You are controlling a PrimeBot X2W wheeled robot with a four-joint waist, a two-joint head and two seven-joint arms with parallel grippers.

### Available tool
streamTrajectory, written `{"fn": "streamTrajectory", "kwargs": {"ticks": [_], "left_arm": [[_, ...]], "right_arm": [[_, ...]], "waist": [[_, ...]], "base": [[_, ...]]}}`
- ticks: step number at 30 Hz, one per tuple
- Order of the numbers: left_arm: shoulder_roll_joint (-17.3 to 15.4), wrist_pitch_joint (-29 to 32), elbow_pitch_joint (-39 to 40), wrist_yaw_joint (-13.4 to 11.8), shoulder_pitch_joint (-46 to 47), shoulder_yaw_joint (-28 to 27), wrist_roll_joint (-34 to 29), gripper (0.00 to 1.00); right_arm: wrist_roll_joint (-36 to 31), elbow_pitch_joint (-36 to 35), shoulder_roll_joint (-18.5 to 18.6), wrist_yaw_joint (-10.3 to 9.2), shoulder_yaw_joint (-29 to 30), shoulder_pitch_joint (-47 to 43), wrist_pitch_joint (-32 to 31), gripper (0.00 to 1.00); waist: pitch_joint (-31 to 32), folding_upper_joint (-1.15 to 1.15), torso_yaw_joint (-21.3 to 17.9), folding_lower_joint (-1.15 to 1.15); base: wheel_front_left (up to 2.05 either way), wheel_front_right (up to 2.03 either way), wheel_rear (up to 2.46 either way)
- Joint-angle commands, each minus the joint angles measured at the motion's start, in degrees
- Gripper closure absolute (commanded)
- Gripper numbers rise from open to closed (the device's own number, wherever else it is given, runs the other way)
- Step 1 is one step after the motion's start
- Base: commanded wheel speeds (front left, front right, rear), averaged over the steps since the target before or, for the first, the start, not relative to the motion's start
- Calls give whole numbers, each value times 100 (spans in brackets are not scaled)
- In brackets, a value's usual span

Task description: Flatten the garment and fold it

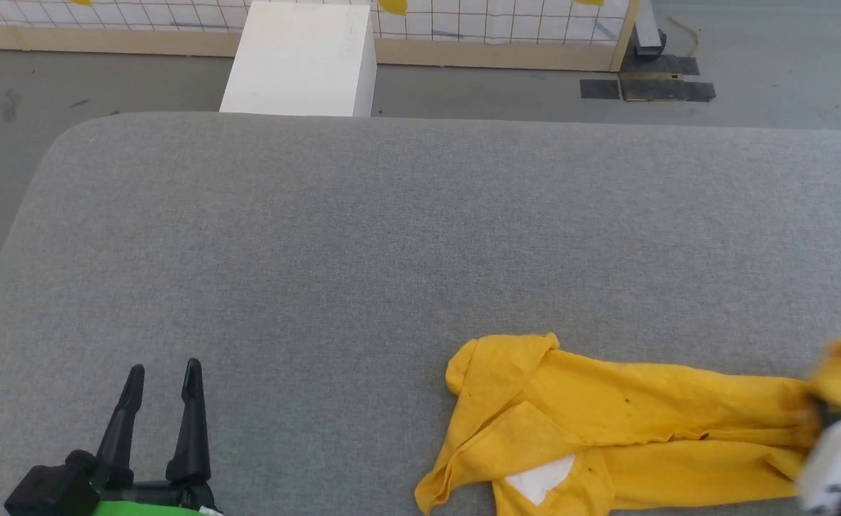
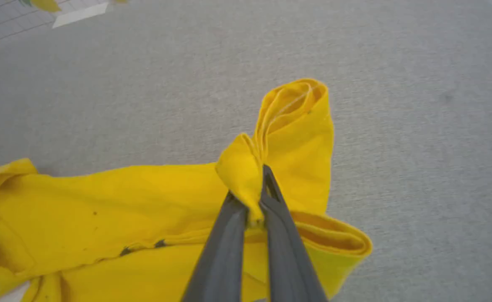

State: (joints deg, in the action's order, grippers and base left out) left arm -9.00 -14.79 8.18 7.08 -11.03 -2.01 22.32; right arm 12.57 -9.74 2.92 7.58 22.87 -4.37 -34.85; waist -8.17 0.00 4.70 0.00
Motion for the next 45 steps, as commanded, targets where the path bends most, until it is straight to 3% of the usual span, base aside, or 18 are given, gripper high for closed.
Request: {"fn": "streamTrajectory", "kwargs": {"ticks": [1, 6, 15, 21, 31, 34, 36, 37, 38, 45], "left_arm": [[-22, -20, -12, 40, 6, -23, -51, 0], [-18, -20, -39, 40, 15, -33, -52, 0], [-30, -20, -108, 40, 27, 68, -36, 0], [-22, -20, -175, 40, 59, 165, -16, 0], [-14, -21, -247, 41, 85, 243, 39, 0], [-5, -21, -254, 41, 105, 245, 47, 0], [-1, -21, -261, 41, 116, 248, 56, 0], [-1, -21, -263, 41, 125, 249, 63, 0], [-2, -21, -264, 41, 132, 249, 67, 0], [-16, -21, -292, 41, 165, 238, 109, 0]], "right_arm": [[192, -120, -4, -9, -350, -117, -69, 100], [523, -560, -4, -9, -1792, -276, -364, 100], [539, -489, -4, -9, -3407, 325, -512, 100], [426, 240, -4, -9, -3949, 776, -532, 100], [290, 1691, -4, -9, -4201, 1120, -417, 100], [354, 2025, -4, -9, -4178, 1200, -279, 90], [352, 2247, -4, -9, -4113, 1270, -175, 53], [327, 2342, -4, -9, -4081, 1322, -95, 15], [315, 2408, -4, -9, -4067, 1361, -41, 0], [581, 2436, -4, -9, -4196, 1614, -11, 0]], "waist": [[-1, 0, 12, 0], [18, 0, 51, 0], [86, 0, 182, 0], [123, 0, 318, 0], [137, 0, 510, 0], [115, 0, 534, 0], [99, 0, 537, 0], [88, 0, 539, 0], [78, 0, 537, 0], [48, 0, 427, 0]], "base": [[0, 0, 0], [0, 0, 0], [0, 0, 0], [0, 0, 0], [0, 0, 0], [0, 0, 0], [0, 0, 0], [0, 0, 0], [0, 0, 0], [0, 0, 0]]}}
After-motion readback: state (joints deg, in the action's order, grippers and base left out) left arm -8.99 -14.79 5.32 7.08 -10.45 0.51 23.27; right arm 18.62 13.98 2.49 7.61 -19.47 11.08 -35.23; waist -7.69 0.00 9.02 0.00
